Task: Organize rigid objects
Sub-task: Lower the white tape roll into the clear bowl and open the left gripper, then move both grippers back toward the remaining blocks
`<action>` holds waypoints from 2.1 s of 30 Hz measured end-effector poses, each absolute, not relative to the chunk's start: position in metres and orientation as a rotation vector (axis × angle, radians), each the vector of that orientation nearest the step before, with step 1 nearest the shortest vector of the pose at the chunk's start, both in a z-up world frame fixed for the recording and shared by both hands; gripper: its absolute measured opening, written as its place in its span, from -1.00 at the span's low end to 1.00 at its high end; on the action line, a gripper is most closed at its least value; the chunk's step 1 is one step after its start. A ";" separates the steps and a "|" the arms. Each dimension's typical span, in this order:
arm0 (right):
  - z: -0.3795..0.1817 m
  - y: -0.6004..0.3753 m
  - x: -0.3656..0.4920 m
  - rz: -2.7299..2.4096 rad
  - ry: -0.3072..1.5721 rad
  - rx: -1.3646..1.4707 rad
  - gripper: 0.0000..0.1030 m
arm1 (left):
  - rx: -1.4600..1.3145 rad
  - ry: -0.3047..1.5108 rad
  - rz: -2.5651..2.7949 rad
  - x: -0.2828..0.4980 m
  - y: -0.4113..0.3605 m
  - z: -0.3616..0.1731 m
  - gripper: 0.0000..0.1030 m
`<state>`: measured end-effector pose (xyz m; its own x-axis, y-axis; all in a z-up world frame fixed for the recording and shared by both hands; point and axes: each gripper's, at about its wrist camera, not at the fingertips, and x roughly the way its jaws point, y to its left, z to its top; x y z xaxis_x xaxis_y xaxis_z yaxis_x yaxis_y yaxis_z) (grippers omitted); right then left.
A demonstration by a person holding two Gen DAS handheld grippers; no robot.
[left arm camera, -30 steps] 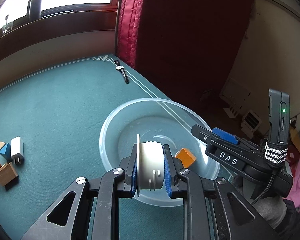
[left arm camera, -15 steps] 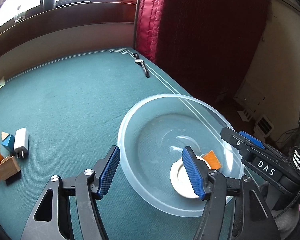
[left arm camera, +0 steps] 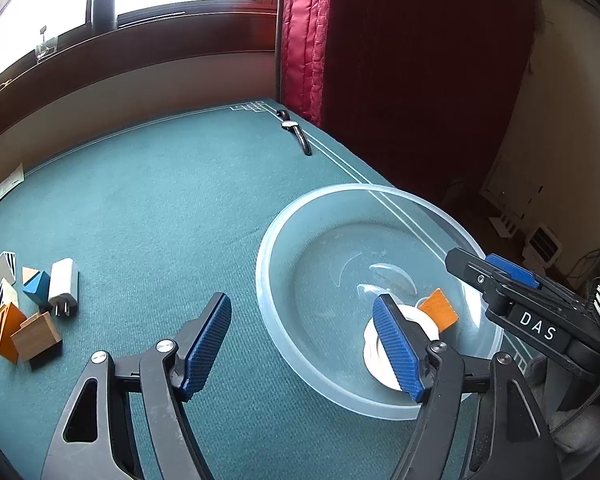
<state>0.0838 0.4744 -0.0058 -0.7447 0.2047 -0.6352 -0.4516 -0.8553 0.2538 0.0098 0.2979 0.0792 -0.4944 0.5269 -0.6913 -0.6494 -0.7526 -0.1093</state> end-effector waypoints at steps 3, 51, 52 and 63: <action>-0.006 0.474 0.085 2.585 0.571 -0.865 0.50 | -0.960 0.217 2.249 0.011 0.296 0.079 0.46; 0.003 0.396 0.060 2.729 0.449 -0.877 0.69 | -1.101 0.025 2.519 -0.029 0.172 0.051 0.46; 0.004 0.391 0.058 2.738 0.440 -0.877 0.69 | -1.102 0.015 2.530 -0.030 0.166 0.051 0.46; 0.009 0.338 0.043 2.863 0.335 -0.902 0.72 | -1.120 -0.094 2.664 -0.045 0.102 0.053 0.46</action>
<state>0.0434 0.3375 0.0089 -0.8148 0.0489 -0.5777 -0.1809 -0.9681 0.1733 -0.0452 0.1016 0.0528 -0.6734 0.2534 -0.6945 -0.2037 -0.9667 -0.1552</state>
